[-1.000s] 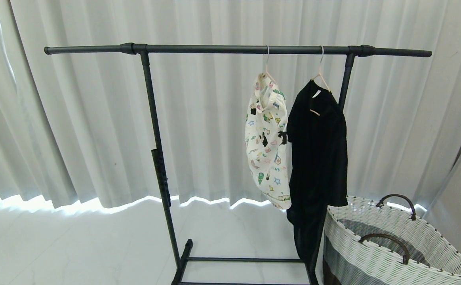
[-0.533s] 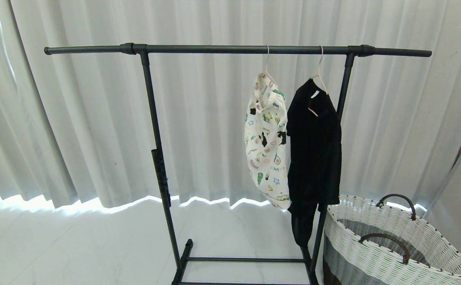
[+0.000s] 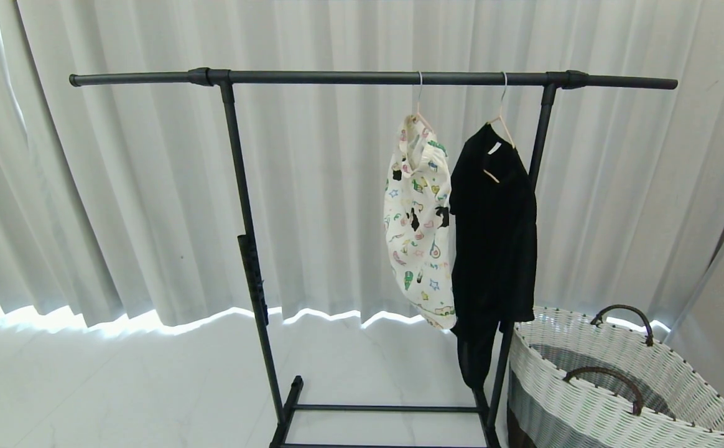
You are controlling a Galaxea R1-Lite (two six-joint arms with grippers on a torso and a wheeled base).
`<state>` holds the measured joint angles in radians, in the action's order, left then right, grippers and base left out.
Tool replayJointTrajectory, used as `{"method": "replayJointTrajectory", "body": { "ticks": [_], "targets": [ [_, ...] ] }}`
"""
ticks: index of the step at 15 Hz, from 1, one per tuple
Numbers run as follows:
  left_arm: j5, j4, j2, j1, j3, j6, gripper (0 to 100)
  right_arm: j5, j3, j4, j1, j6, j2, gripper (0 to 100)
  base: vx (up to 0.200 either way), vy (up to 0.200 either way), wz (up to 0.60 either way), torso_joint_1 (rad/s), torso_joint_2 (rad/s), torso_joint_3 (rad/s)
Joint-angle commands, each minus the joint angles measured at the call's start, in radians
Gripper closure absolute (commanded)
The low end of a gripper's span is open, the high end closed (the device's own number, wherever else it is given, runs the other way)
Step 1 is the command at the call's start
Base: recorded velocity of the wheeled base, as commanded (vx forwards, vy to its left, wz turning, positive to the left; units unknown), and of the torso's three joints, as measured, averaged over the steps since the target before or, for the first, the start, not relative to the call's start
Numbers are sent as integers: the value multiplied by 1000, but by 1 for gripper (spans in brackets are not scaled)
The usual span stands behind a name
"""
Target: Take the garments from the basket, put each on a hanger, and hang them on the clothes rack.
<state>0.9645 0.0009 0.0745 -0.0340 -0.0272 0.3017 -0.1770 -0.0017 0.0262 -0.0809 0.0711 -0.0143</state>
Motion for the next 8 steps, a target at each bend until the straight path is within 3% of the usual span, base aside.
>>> {"method": "replayJointTrajectory", "body": {
  "ticks": [1,4,7,8],
  "targets": [
    [-46,-2,-74,34,0,-30,0,-9,0,1,1,-1,-3,0,0,0,0,0,0,0],
    [-191,-1,-74,34,10,-223,0,-62,2,23,1,-4,-3,0,0,0,0,0,0,0],
    [-434,-1,-74,34,15,-254,0,-52,2,41,1,-2,-1,0,0,0,0,0,0,0],
    [-529,-1,-74,34,13,-253,0,4,2,41,1,-4,-1,0,0,0,0,0,0,0]
  ]
}}
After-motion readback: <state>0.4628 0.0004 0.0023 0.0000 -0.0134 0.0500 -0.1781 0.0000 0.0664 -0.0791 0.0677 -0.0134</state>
